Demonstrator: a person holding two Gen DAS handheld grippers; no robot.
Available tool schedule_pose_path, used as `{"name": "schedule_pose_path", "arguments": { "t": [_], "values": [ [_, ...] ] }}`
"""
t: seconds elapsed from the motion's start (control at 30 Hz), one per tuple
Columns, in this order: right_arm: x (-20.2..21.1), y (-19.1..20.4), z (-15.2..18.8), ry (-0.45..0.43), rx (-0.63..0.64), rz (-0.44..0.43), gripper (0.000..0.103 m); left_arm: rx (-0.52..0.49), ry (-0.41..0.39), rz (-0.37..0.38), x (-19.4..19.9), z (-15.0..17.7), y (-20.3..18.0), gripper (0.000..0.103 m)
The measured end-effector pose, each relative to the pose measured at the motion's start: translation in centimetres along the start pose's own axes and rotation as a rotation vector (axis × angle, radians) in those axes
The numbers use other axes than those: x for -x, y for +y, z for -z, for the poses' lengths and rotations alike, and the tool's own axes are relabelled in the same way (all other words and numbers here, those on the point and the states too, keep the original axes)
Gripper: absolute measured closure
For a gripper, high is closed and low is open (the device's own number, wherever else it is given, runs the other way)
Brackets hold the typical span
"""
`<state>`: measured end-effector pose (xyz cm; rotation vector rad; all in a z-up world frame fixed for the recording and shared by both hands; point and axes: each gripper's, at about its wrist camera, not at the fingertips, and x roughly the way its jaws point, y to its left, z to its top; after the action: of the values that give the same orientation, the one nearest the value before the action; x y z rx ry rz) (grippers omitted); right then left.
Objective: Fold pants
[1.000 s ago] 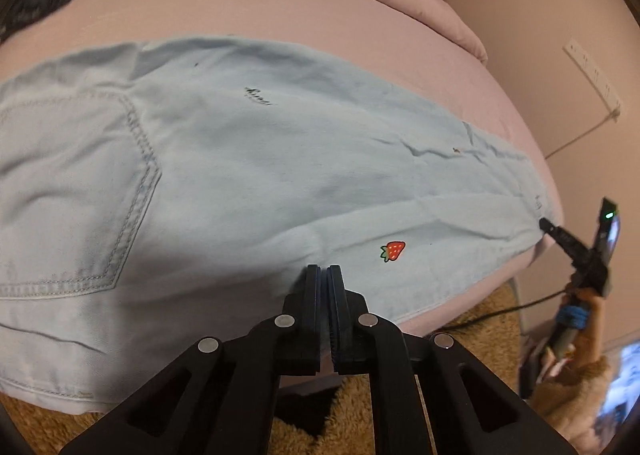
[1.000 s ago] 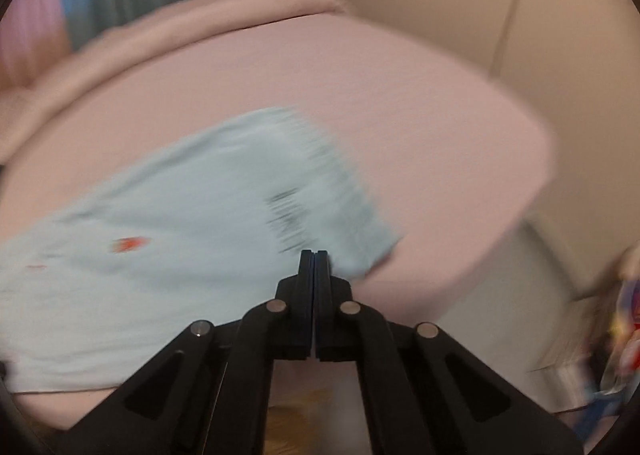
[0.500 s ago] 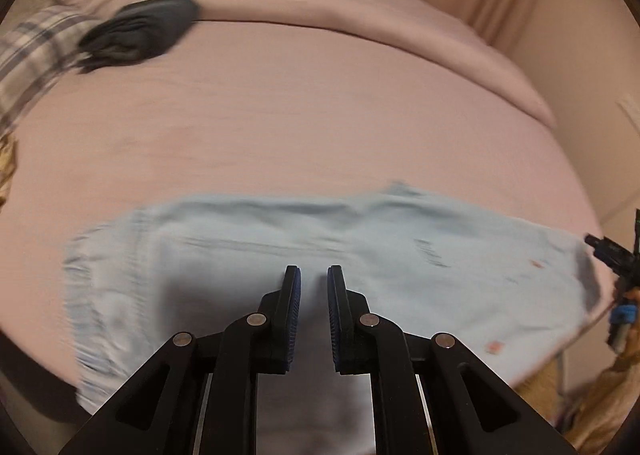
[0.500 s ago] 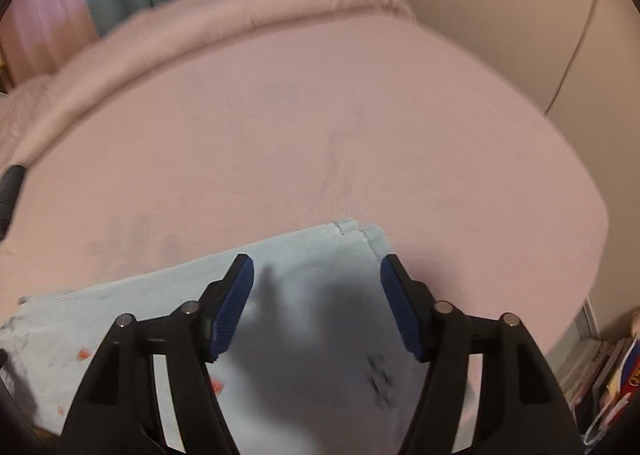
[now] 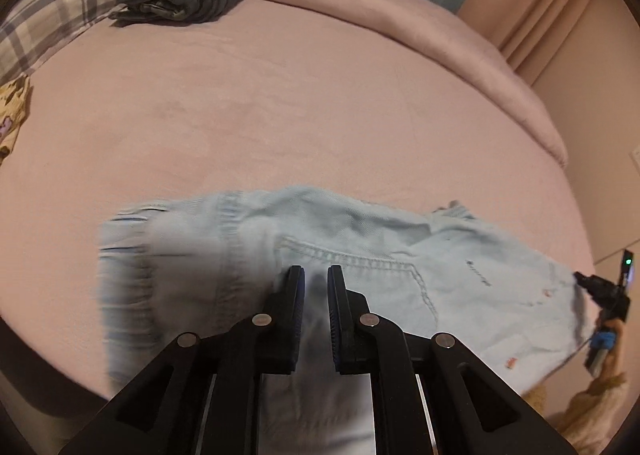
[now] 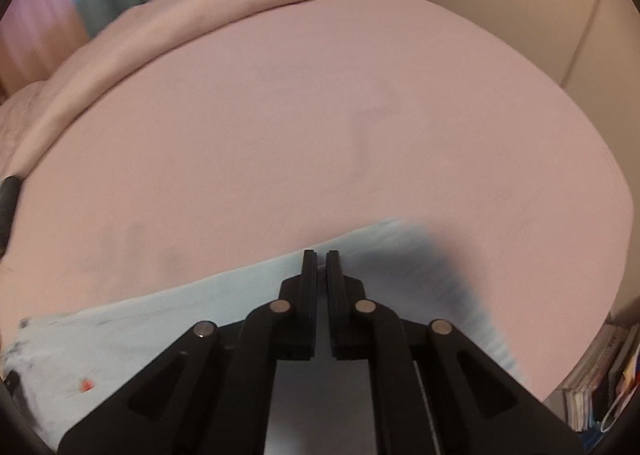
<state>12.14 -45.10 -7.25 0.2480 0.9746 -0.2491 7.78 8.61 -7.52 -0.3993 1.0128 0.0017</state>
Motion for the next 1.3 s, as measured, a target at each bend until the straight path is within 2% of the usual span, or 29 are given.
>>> {"name": "schedule_pose_path", "arguments": {
  "t": [0.07, 0.1, 0.13, 0.17, 0.23, 0.33, 0.4, 0.43, 0.53, 0.67, 0.7, 0.77, 0.83, 0.93, 1.0, 1.1, 1.2, 1.3],
  "values": [
    [1.5, 2.6, 0.4, 0.0, 0.032, -0.109, 0.076, 0.031, -0.031, -0.002, 1.2, -0.4, 0.9, 0.074],
    [2.3, 4.7, 0.5, 0.001, 0.06, -0.17, 0.058, 0.058, -0.06, 0.019, 2.2, -0.5, 1.8, 0.072],
    [3.0, 7.2, 0.7, 0.0, 0.096, -0.225, 0.05, 0.078, -0.085, 0.022, 2.8, -0.4, 2.4, 0.064],
    [3.5, 9.4, 1.1, 0.003, 0.135, -0.274, 0.05, 0.085, -0.095, 0.016, 2.9, -0.6, 2.8, 0.061],
    [3.9, 14.8, 2.0, 0.044, 0.232, -0.375, 0.05, 0.063, -0.094, -0.029, 2.9, -0.3, 2.9, 0.061],
    [3.2, 23.3, 3.9, 0.171, 0.355, -0.558, 0.053, 0.049, -0.09, -0.025, 2.6, -0.2, 2.9, 0.061],
    [2.0, 28.8, 5.4, 0.267, 0.415, -0.618, 0.053, 0.04, -0.097, -0.031, 2.6, -0.1, 3.2, 0.061],
    [1.7, 30.7, 6.2, 0.284, 0.448, -0.625, 0.053, 0.034, -0.101, -0.025, 2.7, 0.1, 3.4, 0.062],
    [0.9, 35.4, 8.5, 0.314, 0.565, -0.61, 0.054, 0.03, -0.112, -0.042, 2.9, 0.8, 4.2, 0.076],
    [-2.1, 38.6, 9.7, 0.413, 0.607, -0.556, 0.058, -0.036, -0.101, -0.056, 2.6, 1.5, 4.0, 0.076],
    [-2.5, 38.8, 10.0, 0.408, 0.633, -0.531, 0.063, -0.05, -0.102, -0.056, 2.6, 1.6, 4.0, 0.076],
    [-2.8, 38.6, 10.7, 0.402, 0.669, -0.513, 0.086, -0.059, -0.104, -0.046, 2.6, 1.6, 4.1, 0.077],
    [-2.8, 38.2, 10.4, 0.385, 0.652, -0.52, 0.094, -0.047, -0.097, -0.028, 2.5, 1.4, 4.6, 0.077],
    [-1.9, 37.7, 9.1, 0.323, 0.584, -0.544, 0.095, -0.024, -0.094, -0.007, 2.5, 1.1, 5.2, 0.077],
    [-2.0, 38.2, 8.9, 0.304, 0.594, -0.526, 0.095, -0.01, -0.096, -0.004, 2.4, 0.9, 5.4, 0.077],
    [-3.5, 38.8, 9.3, 0.306, 0.595, -0.481, 0.096, -0.026, -0.093, -0.041, 1.5, 0.8, 5.2, 0.077],
    [-5.0, 39.0, 9.8, 0.298, 0.59, -0.451, 0.096, -0.084, -0.067, -0.121, -0.2, 1.0, 4.7, 0.076],
    [-4.8, 38.9, 9.8, 0.228, 0.622, -0.414, 0.099, -0.134, -0.083, -0.15, -0.2, 1.3, 4.1, 0.076]
  ]
}}
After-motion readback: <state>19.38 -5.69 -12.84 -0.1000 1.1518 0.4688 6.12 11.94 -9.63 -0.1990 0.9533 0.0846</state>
